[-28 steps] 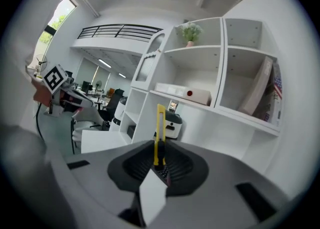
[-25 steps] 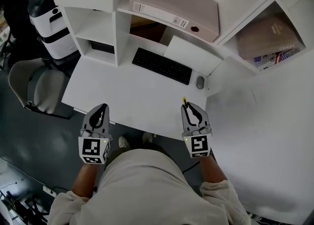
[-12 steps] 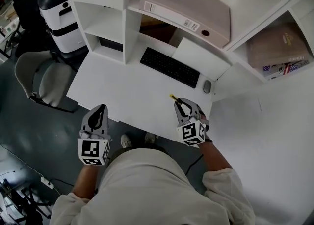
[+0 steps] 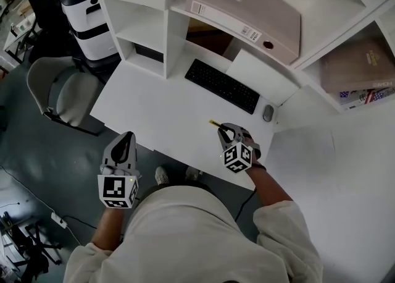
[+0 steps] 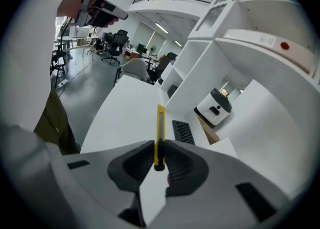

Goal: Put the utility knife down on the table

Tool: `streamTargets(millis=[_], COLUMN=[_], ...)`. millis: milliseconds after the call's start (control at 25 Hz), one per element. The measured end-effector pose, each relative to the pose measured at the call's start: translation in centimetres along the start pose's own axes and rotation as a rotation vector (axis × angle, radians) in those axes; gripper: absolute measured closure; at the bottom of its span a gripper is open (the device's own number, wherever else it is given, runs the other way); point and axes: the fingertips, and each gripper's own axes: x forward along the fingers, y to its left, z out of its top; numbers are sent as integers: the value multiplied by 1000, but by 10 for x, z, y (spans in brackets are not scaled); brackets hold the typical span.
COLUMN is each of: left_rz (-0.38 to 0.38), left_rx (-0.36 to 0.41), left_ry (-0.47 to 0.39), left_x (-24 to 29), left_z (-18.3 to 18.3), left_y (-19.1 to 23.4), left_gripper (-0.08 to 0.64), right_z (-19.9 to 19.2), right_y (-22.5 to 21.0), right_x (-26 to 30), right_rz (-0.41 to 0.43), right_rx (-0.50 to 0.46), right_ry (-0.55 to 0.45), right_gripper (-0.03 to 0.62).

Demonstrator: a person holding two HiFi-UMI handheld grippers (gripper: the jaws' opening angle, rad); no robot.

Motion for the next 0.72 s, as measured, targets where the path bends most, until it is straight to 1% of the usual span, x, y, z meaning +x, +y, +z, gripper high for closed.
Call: streamTargets(millis=[120,440,720], left_rz=[22,93,142], left_rx=[3,5,4], left_ry=[8,41,70], left_x=[-4,-16,-20], left_z=[-1,-6,-12], left_y=[1,10,19], left_gripper=[551,551,551], right_z=[-17,-60,-79], right_y=[10,41,64], right_x=[20,72,106], right_rz=[50,187,277], right_rx=[-25,-40,-45], right_ry=[39,135,186], right_gripper=[525,525,525])
